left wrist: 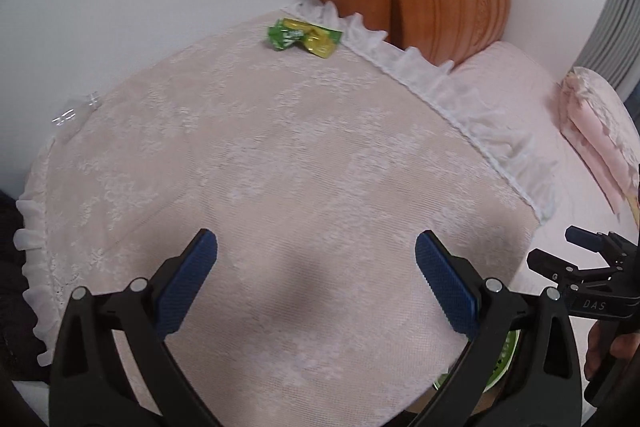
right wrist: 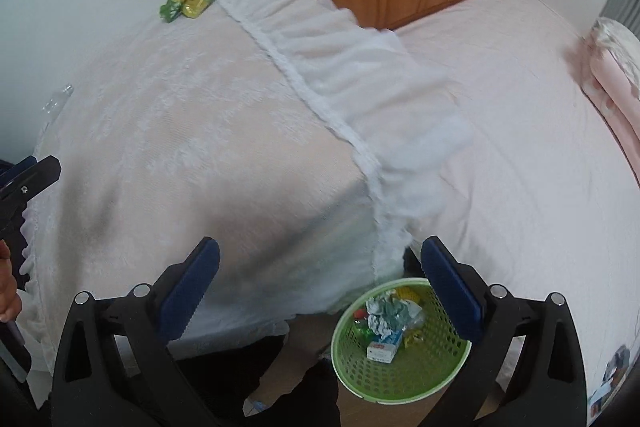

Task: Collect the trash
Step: 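Move the right tool to the bed and grasp the green-yellow drink pouch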

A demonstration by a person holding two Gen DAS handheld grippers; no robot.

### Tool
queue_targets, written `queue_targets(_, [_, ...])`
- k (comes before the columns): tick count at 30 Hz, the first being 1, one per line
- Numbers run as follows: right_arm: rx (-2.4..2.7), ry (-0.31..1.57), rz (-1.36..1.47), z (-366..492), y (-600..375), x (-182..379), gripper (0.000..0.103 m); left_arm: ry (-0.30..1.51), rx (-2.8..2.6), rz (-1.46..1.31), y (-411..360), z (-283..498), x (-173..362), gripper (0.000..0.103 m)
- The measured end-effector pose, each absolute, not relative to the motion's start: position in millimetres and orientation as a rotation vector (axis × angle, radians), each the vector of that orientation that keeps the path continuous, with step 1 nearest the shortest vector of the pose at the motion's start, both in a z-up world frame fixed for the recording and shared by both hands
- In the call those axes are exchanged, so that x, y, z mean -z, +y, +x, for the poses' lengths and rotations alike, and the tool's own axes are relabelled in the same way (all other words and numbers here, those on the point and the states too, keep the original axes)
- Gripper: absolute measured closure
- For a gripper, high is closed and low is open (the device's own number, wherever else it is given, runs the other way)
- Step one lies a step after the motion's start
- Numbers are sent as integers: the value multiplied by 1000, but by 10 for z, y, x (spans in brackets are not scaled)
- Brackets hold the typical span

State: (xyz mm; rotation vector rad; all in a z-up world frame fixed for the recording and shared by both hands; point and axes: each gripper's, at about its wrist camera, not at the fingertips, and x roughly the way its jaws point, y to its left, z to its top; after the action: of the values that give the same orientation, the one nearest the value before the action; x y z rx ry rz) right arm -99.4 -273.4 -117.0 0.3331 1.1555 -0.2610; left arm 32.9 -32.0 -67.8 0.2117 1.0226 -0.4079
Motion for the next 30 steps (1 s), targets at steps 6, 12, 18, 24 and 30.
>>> queue_targets(6, [114, 1142, 169, 219, -2359, 1143, 3, 1003, 298, 183, 120, 948, 704, 8])
queue_targets(12, [-34, 1098, -141, 1443, -1992, 1144, 3, 984, 246, 181, 446, 1379, 766, 8])
queue_targets(18, [-137, 1083, -349, 2541, -1798, 1208, 3, 985, 210, 164, 706, 1664, 832, 8])
queue_targets(24, [-185, 1123, -401, 3139, -1770, 1355, 9, 994, 167, 103, 945, 1832, 857, 8])
queue_targets(30, [-250, 1193, -456, 3407, -1715, 1515, 22, 1024, 131, 30, 1171, 1907, 918, 8])
